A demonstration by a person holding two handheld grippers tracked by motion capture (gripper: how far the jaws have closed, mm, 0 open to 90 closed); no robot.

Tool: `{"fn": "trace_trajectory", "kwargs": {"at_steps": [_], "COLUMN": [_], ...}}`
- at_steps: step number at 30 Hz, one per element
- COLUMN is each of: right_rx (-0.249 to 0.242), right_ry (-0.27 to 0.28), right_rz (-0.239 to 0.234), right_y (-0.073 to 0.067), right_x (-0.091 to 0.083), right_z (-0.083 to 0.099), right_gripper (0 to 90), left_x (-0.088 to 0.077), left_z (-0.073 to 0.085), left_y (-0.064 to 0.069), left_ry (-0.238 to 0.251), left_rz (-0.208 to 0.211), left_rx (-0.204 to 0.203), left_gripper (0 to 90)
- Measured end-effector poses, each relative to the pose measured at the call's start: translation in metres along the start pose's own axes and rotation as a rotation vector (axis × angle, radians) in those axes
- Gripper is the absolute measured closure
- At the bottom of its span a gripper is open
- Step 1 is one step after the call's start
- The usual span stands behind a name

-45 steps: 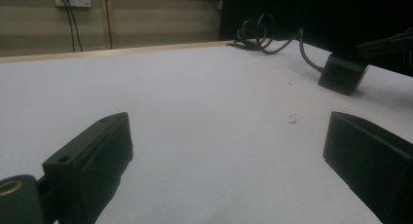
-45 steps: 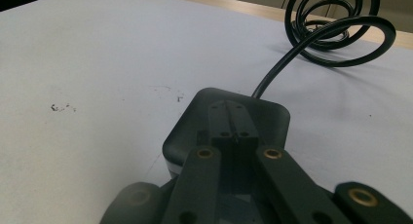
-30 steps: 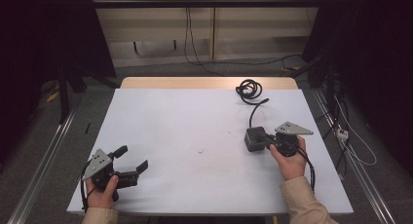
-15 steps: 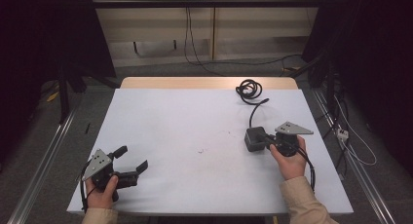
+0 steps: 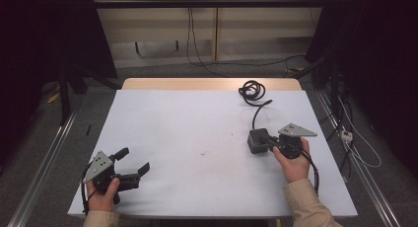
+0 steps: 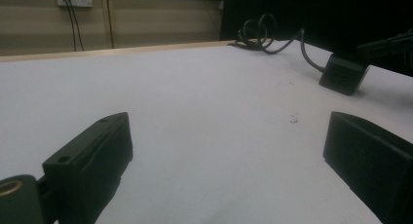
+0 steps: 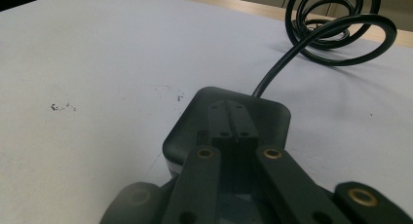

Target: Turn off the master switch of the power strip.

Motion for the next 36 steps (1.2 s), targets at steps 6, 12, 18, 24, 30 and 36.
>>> {"fn": "trace_trajectory", "kwargs": {"at_steps": [6, 12, 18, 24, 30, 36], "right_rx": [0.011, 0.013, 0.005, 0.006, 0.006, 0.005], "right_ry": [0.003, 0.002, 0.001, 0.002, -0.003, -0.007], "right_rz": [-0.005, -0.008, -0.006, -0.006, -0.006, -0.009], "right_y": [0.0005, 0.0005, 0.0003, 0.0004, 0.0002, 0.0003], "right_x": [-0.0002, -0.0002, 0.0, 0.0001, 0.0001, 0.0002], "right_z": [0.0001, 0.0, -0.0004, -0.0004, -0.0009, -0.0013], "right_gripper": [90.0, 90.0, 90.0, 90.0, 90.0, 90.0], "left_x": [0.0009, 0.001, 0.0015, 0.002, 0.0025, 0.0029], "left_z": [0.0, 0.0002, 0.0003, 0.0003, 0.0003, 0.0003], "left_y": [0.0, 0.0, 0.0003, 0.0004, 0.0007, 0.0002], "left_ry": [0.0, -0.002, -0.005, -0.005, -0.004, -0.006], "left_rz": [0.001, 0.0, 0.004, 0.004, 0.005, 0.003], "left_rx": [-0.001, 0.004, 0.002, 0.001, 0.0, 0.001], "left_gripper": [3.6, 3.6, 3.6, 3.6, 3.6, 3.6]}}
Point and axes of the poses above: each handheld gripper's, and its own axes: x roughly forward along the jaws, z roughly out of its underside, y roughly to its right, the point moved 8 cm from there along x, roughly forward along the jaws, and after that the axes turned 12 degrees about -x, right-handed, at the moved point
